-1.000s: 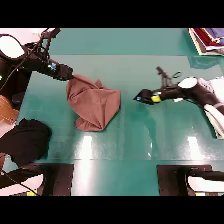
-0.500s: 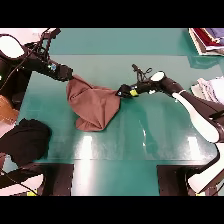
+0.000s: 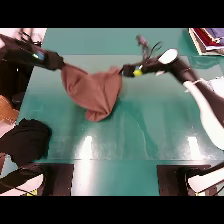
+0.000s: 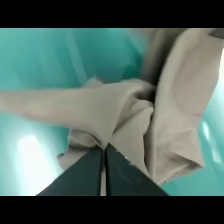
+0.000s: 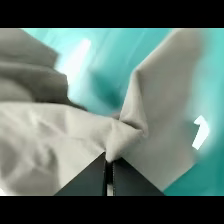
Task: Fold the shirts.
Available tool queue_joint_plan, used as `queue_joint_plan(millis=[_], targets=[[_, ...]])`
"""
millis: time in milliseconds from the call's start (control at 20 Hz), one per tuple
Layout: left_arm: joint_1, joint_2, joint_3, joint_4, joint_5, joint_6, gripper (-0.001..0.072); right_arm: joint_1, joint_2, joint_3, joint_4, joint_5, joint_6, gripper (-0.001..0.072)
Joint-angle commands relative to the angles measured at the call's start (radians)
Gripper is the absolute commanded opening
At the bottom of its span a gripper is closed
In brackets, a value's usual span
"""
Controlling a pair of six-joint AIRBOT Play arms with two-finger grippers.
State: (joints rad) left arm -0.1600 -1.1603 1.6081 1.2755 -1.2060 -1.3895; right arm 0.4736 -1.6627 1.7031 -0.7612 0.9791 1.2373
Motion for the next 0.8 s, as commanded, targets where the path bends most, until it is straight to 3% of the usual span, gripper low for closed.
queue_joint_plan(millis=[0,400,750], targets=[[0.0,0.137,0.134,-0.007,0.06,-0.009,0.0025,-0.026,0.216,0.131,-0.171,0.037,0.001,0.0014],[0.0,0.311,0.32,-0.294,0.124,-0.005,0.0025,0.053,0.545,0.279,-0.357,0.112,0.035,0.0014],[0.001,0.285,0.323,-0.285,-0.006,-0.006,0.0025,0.069,0.574,0.253,-0.521,0.304,0.183,0.0014]])
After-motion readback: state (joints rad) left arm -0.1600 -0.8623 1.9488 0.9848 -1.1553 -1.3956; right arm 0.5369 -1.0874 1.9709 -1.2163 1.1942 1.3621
